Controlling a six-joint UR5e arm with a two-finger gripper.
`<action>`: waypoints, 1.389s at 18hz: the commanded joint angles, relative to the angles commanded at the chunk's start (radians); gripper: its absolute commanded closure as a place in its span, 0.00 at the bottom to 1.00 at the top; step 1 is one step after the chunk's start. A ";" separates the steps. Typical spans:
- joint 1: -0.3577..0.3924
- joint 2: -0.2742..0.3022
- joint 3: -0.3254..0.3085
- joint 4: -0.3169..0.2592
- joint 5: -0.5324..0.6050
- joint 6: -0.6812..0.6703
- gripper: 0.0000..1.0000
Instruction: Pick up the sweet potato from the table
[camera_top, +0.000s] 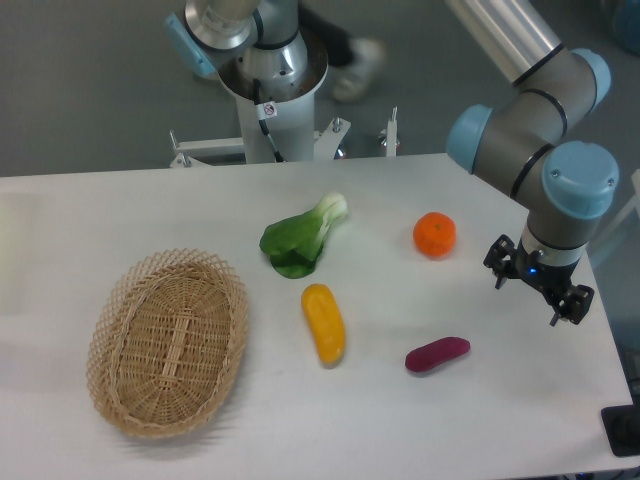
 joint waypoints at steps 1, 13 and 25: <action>0.000 0.000 0.000 0.000 -0.003 -0.002 0.00; -0.006 0.011 -0.092 0.077 -0.035 -0.012 0.00; -0.092 -0.012 -0.166 0.136 -0.150 -0.020 0.00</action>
